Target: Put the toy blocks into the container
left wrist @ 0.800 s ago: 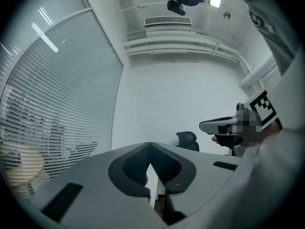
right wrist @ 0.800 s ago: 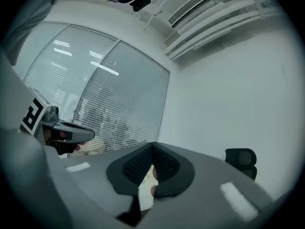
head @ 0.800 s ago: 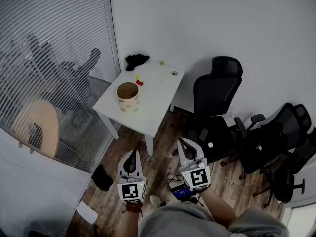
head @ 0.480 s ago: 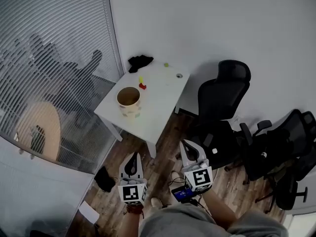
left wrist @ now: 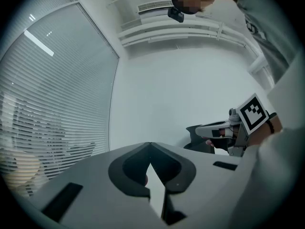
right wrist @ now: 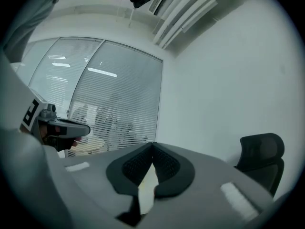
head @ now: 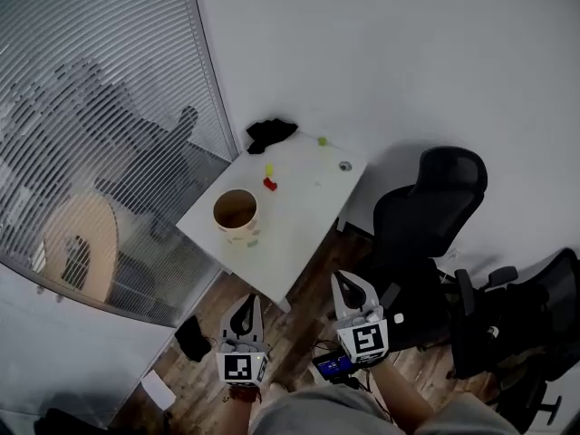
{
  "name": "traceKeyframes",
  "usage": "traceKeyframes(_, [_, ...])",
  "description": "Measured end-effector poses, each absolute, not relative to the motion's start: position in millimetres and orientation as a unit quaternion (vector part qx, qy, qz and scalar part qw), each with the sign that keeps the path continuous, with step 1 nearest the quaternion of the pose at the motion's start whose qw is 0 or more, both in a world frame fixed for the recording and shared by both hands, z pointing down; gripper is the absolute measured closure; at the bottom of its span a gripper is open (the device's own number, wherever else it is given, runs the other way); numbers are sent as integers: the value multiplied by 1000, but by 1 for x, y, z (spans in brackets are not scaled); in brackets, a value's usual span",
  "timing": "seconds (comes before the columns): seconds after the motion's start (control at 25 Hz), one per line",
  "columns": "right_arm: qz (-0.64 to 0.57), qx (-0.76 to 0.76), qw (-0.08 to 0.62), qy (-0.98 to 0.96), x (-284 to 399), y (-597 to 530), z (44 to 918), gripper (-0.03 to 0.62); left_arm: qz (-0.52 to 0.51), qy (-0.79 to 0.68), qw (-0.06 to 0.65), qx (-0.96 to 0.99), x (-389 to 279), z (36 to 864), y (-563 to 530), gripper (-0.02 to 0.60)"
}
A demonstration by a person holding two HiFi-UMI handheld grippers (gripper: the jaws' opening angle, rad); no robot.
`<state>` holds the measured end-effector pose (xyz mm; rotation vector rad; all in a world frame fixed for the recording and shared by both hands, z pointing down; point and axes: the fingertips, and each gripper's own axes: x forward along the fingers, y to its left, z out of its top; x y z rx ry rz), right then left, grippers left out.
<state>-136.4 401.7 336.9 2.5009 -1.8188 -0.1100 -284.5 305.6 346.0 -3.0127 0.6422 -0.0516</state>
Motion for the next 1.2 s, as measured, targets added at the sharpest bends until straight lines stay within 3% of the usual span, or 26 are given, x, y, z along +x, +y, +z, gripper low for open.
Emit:
traceKeyframes(0.2, [-14, 796, 23, -605, -92, 386, 363, 583, -17, 235, 42, -971, -268, 348, 296, 574])
traceKeyframes(0.56, [11, 775, 36, -631, -56, 327, 380, 583, -42, 283, -1, -958, -266, 390, 235, 574])
traceKeyframes(0.92, [-1, 776, 99, -624, -13, 247, 385, 583, -9, 286, -50, -957, -256, 425, 141, 574])
traceKeyframes(1.2, [-3, 786, 117, -607, 29, 177, 381, 583, 10, 258, -31, -966, -238, 409, 76, 574])
